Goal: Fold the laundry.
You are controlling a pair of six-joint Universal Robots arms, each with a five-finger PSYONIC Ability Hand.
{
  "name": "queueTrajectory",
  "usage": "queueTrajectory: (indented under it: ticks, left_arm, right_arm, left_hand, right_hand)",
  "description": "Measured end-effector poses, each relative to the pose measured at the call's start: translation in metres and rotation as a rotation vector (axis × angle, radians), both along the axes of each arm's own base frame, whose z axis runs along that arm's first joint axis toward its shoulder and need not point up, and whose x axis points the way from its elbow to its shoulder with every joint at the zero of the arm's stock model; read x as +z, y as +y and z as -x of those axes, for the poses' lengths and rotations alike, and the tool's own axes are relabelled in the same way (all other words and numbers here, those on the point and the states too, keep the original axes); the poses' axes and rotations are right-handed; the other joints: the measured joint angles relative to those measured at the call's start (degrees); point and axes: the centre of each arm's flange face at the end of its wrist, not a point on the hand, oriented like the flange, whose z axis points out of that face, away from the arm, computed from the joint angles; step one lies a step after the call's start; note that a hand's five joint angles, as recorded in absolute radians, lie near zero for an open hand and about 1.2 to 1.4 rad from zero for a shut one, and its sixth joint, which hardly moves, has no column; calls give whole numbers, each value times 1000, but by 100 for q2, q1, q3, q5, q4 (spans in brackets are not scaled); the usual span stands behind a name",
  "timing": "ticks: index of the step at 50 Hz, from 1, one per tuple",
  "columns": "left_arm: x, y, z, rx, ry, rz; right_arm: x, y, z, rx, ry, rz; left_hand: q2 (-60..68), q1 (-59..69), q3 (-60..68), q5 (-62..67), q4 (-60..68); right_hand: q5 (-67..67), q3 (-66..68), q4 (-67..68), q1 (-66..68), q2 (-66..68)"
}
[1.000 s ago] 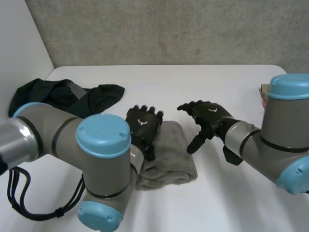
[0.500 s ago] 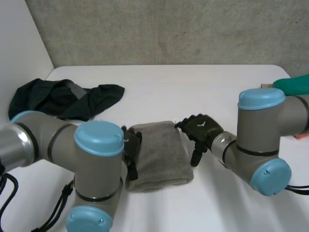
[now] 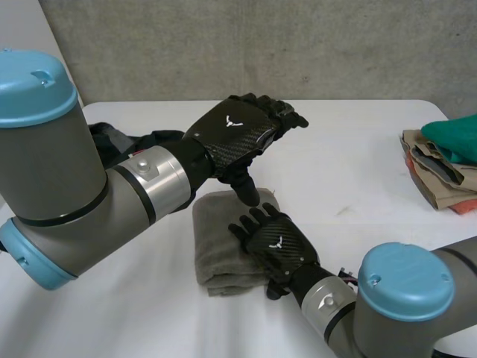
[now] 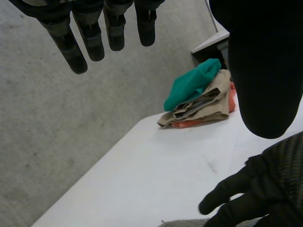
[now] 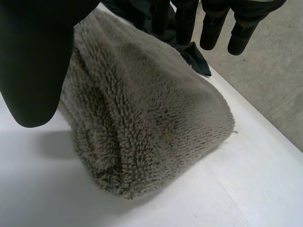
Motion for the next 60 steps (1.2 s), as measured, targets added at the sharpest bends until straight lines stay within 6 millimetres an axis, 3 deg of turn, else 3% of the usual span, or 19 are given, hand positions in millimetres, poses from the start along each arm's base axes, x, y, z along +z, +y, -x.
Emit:
queueTrajectory:
  ticks: [12,22,28,31,35,39,47,48,51,55,60]
  left_arm:
    - [-10,-3,1,0,-23,-31]
    - [-10,-3,1,6,-22,-30]
    - [-10,-3,1,8,-22,-32]
    - [-10,-2,0,8,-22,-34]
    - [-9,-2,0,10,-21,-34]
    - [-8,-3,-1,12,-19,-32]
    - [-8,-4,-1,16,-18,-30]
    - [-8,-4,-2,17,-18,-32]
    - [-9,-4,-2,17,-20,-34]
    - [-10,-4,-2,17,-22,-37]
    - [-12,-3,-2,17,-25,-42]
  right_arm:
    - [-21,-20,-12,4,-1,66]
    - [-21,-30,-19,8,9,113]
    - [-19,-34,-22,14,-3,124]
    - [-19,-35,-26,37,-23,134]
    - [-16,-37,-30,58,-49,149]
    - [-11,-46,-27,42,-62,160]
    - [-10,-75,0,-47,-34,144]
    - [-8,-80,12,-67,-5,126]
    - [-8,-80,22,-66,35,93]
    - [-10,-74,31,-51,75,42]
    - [-10,-67,37,-42,92,11]
  left_hand:
    - [-7,-6,0,0,-1]
    - [-7,-5,0,0,0]
    - [-7,-6,0,0,-1]
    - [-7,-5,0,0,0]
    - [-7,-5,0,0,0]
    - [-7,-5,0,0,0]
    - [-7,-5,0,0,0]
    - [-7,-5,0,0,0]
    - [-7,-5,0,0,0]
    - [-7,-5,0,0,0]
    - [-7,-5,0,0,0]
  right_hand:
    - [226,265,272,293,285]
    - [1010,1263,1243,1381,1254]
    - [2790,3139,3099,3039,3208]
    - [4922,5174,5202,4661,5243]
    - [5165,5489,5611,4788,5465]
    - [5167,5490,5624,4789,5465]
    - [5153,5477,5609,4754,5413]
    - [3558,3706,3753,3598,3691]
    - [2233,2413,2410,2466,2431]
    - [1035,1236,1214,1338,1282]
    - [701,946,905,1025,1013]
